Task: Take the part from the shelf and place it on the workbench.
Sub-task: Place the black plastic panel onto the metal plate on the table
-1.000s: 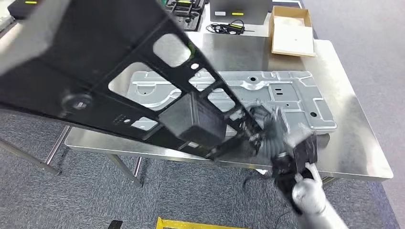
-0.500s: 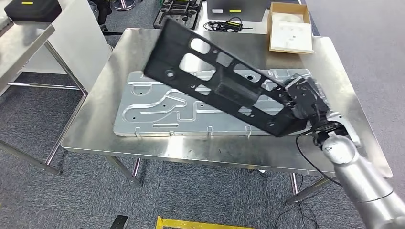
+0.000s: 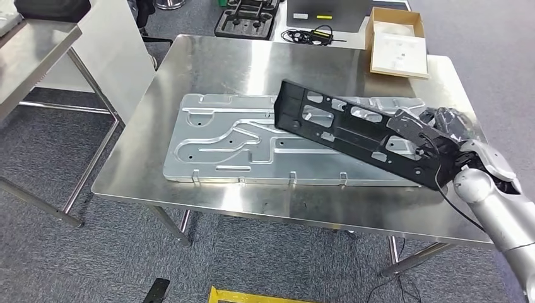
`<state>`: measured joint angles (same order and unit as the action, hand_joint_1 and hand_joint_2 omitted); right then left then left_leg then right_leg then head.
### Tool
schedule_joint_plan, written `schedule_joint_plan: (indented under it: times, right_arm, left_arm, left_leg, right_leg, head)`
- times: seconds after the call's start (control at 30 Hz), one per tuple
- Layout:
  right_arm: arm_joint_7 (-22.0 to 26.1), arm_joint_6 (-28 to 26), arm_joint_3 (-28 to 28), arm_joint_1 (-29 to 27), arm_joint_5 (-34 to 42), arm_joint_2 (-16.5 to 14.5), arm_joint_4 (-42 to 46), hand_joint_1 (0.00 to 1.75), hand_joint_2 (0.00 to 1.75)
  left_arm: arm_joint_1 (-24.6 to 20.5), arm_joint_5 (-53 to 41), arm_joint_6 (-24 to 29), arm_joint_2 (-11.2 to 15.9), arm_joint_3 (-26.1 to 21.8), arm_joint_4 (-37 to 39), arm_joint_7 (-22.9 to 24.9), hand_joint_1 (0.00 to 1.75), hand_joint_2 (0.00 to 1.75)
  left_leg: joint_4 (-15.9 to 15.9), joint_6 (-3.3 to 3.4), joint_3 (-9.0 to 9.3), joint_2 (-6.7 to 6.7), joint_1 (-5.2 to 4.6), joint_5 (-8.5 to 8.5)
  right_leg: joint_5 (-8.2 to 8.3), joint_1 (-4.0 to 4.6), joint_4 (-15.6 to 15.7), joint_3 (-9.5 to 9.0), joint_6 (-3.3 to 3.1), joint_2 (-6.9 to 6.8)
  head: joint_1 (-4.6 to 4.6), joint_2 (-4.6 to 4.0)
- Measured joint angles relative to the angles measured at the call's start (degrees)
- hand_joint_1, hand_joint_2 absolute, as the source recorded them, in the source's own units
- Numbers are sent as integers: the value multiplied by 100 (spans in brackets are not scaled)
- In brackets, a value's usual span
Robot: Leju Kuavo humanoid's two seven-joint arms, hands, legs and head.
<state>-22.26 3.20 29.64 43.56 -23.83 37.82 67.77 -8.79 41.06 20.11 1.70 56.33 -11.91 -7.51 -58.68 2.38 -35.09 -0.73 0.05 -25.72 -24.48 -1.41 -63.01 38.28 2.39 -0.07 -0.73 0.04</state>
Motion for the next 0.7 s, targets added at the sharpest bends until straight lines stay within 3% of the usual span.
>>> schedule_joint_plan:
  times: [0.03, 0.13, 0.2, 0.23, 0.3, 0.37, 0.4, 0.47, 0.53, 0.7]
  right_arm:
    - [6, 56, 63, 54, -269, 27, -26, 131, 131]
    - [25, 272, 321, 185, -1237, 103, -63, 0, 0]
    - [49, 326, 523, 276, -1716, 149, -74, 0, 0]
    - [60, 323, 614, 315, -1856, 170, -75, 0, 0]
    - [71, 307, 753, 351, -1982, 209, -75, 0, 0]
    - [75, 303, 856, 348, -2024, 233, -75, 0, 0]
    - [79, 306, 888, 343, -2047, 247, -73, 0, 0]
    - [90, 318, 926, 338, -2100, 288, -67, 0, 0]
    - [98, 327, 949, 339, -2140, 332, -58, 0, 0]
    - [123, 122, 994, 296, -2258, 419, 5, 0, 0]
  left_arm:
    - [-11, -13, 151, -8, 7, 0, -80, 0, 175]
    - [-31, 33, 509, -10, 21, 0, -315, 0, 175]
    - [-35, 57, 777, -17, 21, 0, -455, 0, 175]
    - [-41, 61, 938, -22, 21, 0, -514, 0, 175]
    - [-47, 63, 1194, -35, 21, 0, -584, 0, 175]
    - [-36, 63, 1310, -47, 21, 0, -592, 0, 175]
    - [-28, 57, 1352, -52, 21, 0, -579, 0, 175]
    - [-24, 39, 1441, -57, 21, 0, -545, 0, 87]
    - [-36, 28, 1493, -58, 21, 0, -515, 0, 0]
    - [-32, 86, 1396, -85, 21, 0, -325, 0, 0]
  left_leg:
    - [-30, -29, -14, -8, -11, -19]
    - [-35, -93, -31, -18, -32, -33]
    - [-180, -155, -79, -5, -29, -145]
    - [-405, -189, -182, 6, -21, -276]
    - [-1118, -237, -532, 29, 0, -594]
    - [-1596, -246, -800, 36, 8, -691]
    - [-1538, -235, -791, 37, 8, -585]
    - [-872, -177, -489, 36, 4, -187]
    - [-204, -115, -160, 38, -18, 39]
    - [103, 5, -7, 46, -26, 118]
  right_leg:
    - [51, 8, 213, -100, -24, 2]
    - [33, 19, 299, -142, -118, 9]
    - [38, -6, 327, -171, -187, 8]
    - [37, -16, 339, -190, -217, 4]
    - [26, -9, 344, -210, -255, -4]
    - [19, 1, 344, -220, -265, -3]
    - [16, 5, 344, -228, -264, 1]
    - [9, 13, 344, -251, -257, 9]
    - [-1, 34, 344, -257, -221, 12]
    - [-42, 29, 323, -247, -69, 16]
  head:
    - [-4, 0]
    - [-11, 0]
    - [-27, 0]
    - [-38, 0]
    - [-60, 0]
    - [-60, 0]
    - [-60, 0]
    - [-61, 0]
    - [-56, 0]
    - [-50, 0]
